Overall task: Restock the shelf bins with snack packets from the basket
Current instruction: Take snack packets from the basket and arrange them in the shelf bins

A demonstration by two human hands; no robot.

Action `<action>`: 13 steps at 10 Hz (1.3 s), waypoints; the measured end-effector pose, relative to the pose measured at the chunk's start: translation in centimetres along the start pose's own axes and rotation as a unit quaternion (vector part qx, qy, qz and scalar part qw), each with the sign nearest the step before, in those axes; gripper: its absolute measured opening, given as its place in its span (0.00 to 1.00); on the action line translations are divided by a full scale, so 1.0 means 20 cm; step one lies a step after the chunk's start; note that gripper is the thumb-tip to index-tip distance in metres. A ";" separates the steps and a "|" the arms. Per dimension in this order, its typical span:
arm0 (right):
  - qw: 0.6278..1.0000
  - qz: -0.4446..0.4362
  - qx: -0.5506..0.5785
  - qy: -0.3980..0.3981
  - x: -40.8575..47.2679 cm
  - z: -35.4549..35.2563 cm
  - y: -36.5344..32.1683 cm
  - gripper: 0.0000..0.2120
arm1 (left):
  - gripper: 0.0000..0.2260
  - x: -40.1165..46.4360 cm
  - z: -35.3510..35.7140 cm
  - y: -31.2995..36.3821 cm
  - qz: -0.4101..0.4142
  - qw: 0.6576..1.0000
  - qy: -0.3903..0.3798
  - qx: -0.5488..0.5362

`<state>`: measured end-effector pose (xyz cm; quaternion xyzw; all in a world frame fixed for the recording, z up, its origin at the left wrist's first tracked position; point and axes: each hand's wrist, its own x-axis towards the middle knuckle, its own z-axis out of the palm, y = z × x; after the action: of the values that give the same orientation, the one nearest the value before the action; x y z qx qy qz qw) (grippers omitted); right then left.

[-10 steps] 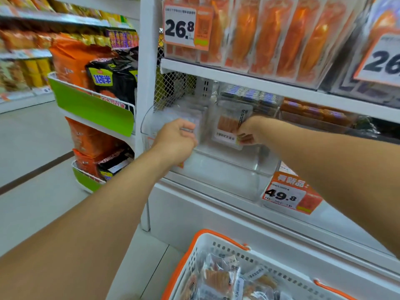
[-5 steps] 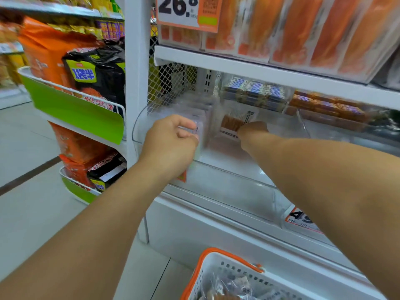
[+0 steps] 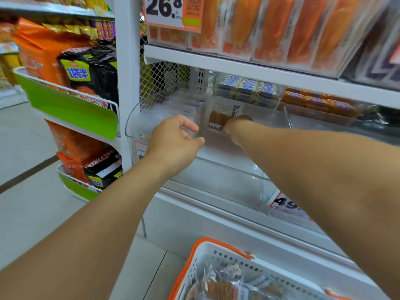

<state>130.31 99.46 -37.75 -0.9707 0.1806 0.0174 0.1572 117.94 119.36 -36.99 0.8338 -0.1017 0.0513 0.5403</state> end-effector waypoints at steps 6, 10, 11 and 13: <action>0.961 -0.107 -0.096 -0.238 -1.50 0.69 1.12 0.18 | 0.13 -0.40 0.31 0.00 -0.041 0.774 -0.506 0.377; 0.955 -0.083 0.102 -0.265 -1.56 0.96 1.32 0.03 | 0.13 -0.45 0.47 0.03 -0.016 0.736 -0.545 0.401; 0.944 -0.111 0.124 -0.286 -1.47 0.73 1.28 0.06 | 0.16 -0.46 0.45 0.03 -0.016 0.742 -0.544 0.392; 0.886 -0.113 0.376 -0.246 -1.45 0.25 1.10 0.03 | 0.29 -0.48 0.38 0.09 -0.034 0.780 -0.565 0.266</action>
<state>95.59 91.57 -46.44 -0.8172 0.0181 0.1680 0.5509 108.04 112.87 -40.43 0.8267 -0.3425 -0.4225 0.1439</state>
